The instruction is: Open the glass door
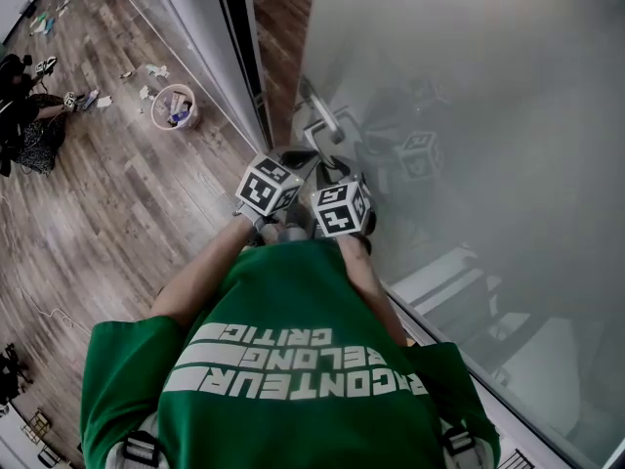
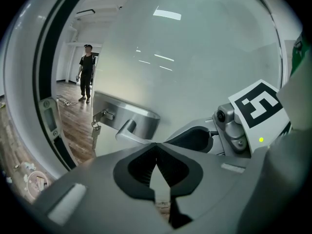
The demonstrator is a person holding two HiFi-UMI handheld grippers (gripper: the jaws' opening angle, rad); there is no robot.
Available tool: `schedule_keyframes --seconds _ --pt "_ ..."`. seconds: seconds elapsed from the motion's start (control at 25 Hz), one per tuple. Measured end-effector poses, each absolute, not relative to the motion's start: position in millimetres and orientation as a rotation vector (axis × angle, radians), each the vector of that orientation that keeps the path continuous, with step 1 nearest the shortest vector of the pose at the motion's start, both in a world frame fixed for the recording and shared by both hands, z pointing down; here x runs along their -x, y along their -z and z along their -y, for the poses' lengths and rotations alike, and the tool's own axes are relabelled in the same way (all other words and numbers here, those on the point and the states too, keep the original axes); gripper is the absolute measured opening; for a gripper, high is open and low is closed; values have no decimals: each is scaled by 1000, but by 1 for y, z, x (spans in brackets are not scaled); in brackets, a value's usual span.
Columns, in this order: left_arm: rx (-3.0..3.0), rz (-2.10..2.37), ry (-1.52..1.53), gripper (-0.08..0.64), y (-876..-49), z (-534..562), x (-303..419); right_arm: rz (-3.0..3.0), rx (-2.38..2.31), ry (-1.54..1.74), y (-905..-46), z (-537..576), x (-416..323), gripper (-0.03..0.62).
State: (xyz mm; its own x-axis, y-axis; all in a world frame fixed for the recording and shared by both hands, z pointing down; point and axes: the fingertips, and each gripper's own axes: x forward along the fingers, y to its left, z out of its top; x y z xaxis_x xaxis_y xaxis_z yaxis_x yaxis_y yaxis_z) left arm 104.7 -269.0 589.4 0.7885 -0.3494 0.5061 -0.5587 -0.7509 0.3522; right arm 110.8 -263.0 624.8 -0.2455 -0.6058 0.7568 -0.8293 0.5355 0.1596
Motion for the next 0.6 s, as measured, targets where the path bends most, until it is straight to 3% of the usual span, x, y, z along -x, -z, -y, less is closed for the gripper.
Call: schedule_keyframes --seconds 0.6 --pt "-2490 676 -620 18 -610 308 -143 1926 -1254 -392 -647 303 -147 87"
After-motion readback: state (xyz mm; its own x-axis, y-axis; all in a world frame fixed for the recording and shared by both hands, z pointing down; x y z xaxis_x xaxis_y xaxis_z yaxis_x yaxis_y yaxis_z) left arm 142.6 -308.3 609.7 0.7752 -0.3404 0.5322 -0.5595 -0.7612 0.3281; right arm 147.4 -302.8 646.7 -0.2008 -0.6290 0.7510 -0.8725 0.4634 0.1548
